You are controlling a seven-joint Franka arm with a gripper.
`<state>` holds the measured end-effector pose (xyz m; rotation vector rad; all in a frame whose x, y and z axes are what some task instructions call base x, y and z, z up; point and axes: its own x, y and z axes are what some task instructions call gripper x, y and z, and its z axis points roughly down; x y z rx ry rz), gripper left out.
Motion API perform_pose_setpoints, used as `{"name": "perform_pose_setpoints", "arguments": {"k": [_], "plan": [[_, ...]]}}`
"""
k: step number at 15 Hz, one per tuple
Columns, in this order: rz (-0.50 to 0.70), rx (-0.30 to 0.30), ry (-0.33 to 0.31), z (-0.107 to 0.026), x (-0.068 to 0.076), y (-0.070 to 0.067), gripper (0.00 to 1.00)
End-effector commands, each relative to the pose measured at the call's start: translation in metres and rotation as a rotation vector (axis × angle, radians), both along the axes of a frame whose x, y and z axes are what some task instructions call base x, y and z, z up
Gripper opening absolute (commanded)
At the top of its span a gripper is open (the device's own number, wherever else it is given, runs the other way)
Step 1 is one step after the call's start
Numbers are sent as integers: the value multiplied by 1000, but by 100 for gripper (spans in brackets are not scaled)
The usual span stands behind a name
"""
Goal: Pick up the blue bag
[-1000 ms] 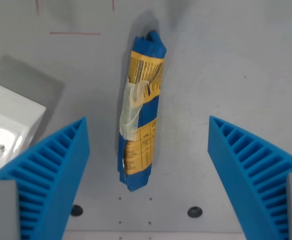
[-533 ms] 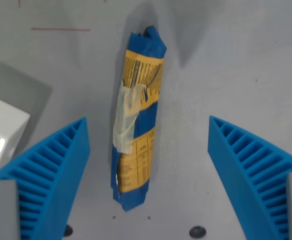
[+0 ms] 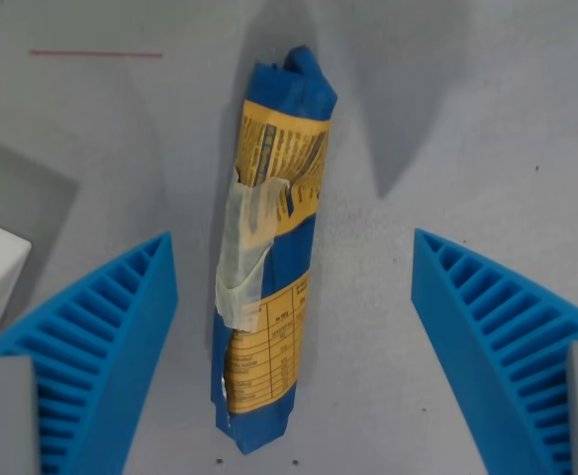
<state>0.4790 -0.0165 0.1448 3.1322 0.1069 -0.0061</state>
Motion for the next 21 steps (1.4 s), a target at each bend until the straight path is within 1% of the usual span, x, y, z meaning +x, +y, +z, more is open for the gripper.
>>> {"name": "perform_pose_setpoints", "arguments": {"k": [1, 3, 6, 8, 9, 21], "plan": [[15, 57, -126, 8, -14, -4, 100], [16, 57, -123, 11, -16, -5, 100], [16, 56, -121, -3, -6, -2, 100], [17, 57, -117, -12, -5, 0, 100], [17, 57, -116, -17, -5, 1, 0], [17, 57, -116, -17, -5, 1, 0]]}}
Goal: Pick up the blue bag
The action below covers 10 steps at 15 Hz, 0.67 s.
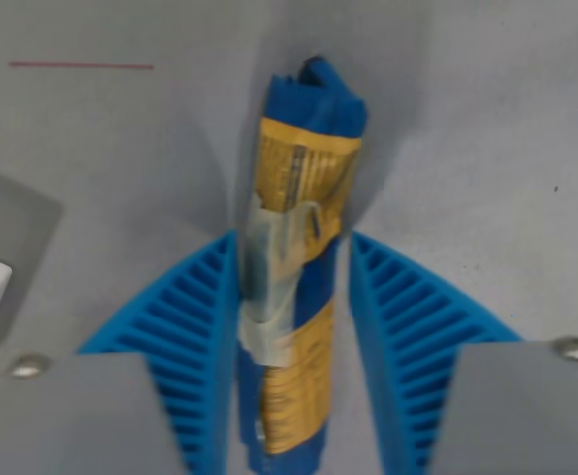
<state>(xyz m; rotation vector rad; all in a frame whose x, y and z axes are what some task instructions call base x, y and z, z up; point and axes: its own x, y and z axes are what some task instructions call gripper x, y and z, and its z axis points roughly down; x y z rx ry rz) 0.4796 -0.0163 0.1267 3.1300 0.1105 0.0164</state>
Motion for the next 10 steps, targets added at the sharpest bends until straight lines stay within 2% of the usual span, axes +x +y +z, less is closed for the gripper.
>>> {"name": "perform_pose_setpoints", "arguments": {"k": [1, 6, 10], "plan": [[15, 58, -102, 1, -5, 0, 0], [15, 58, -102, 1, -5, 0, 0], [15, 58, -88, 20, -10, -3, 0]]}}
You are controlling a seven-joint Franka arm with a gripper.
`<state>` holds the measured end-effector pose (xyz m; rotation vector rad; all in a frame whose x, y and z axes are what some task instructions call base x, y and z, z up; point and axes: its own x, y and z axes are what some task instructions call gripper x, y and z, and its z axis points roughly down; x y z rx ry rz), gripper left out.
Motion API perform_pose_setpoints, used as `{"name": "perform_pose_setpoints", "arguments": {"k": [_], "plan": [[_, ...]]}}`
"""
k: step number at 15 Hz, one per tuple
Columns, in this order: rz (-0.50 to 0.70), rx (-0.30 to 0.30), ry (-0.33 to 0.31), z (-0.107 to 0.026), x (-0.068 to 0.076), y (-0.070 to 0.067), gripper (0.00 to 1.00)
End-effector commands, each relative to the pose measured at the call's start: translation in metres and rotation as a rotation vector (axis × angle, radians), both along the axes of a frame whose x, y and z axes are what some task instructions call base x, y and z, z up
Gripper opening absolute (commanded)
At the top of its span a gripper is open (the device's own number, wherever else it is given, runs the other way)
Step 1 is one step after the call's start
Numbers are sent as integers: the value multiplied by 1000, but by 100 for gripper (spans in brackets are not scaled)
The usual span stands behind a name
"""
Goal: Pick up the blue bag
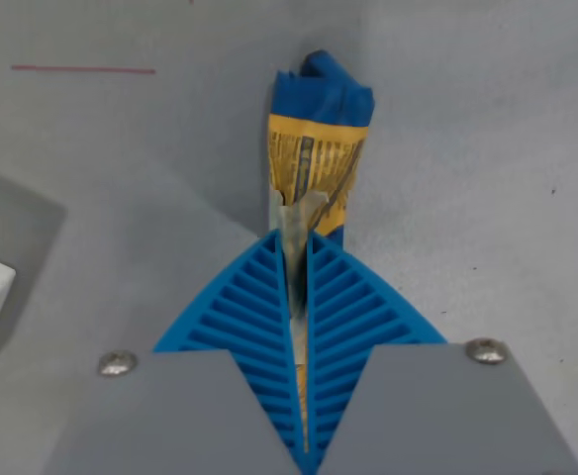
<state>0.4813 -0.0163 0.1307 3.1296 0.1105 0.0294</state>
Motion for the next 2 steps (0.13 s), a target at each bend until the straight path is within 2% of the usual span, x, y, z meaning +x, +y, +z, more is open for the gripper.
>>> {"name": "perform_pose_setpoints", "arguments": {"k": [1, 2], "plan": [[15, 58, -74, 21, -14, -4, 0], [16, 58, -69, 26, -15, -4, 0]]}}
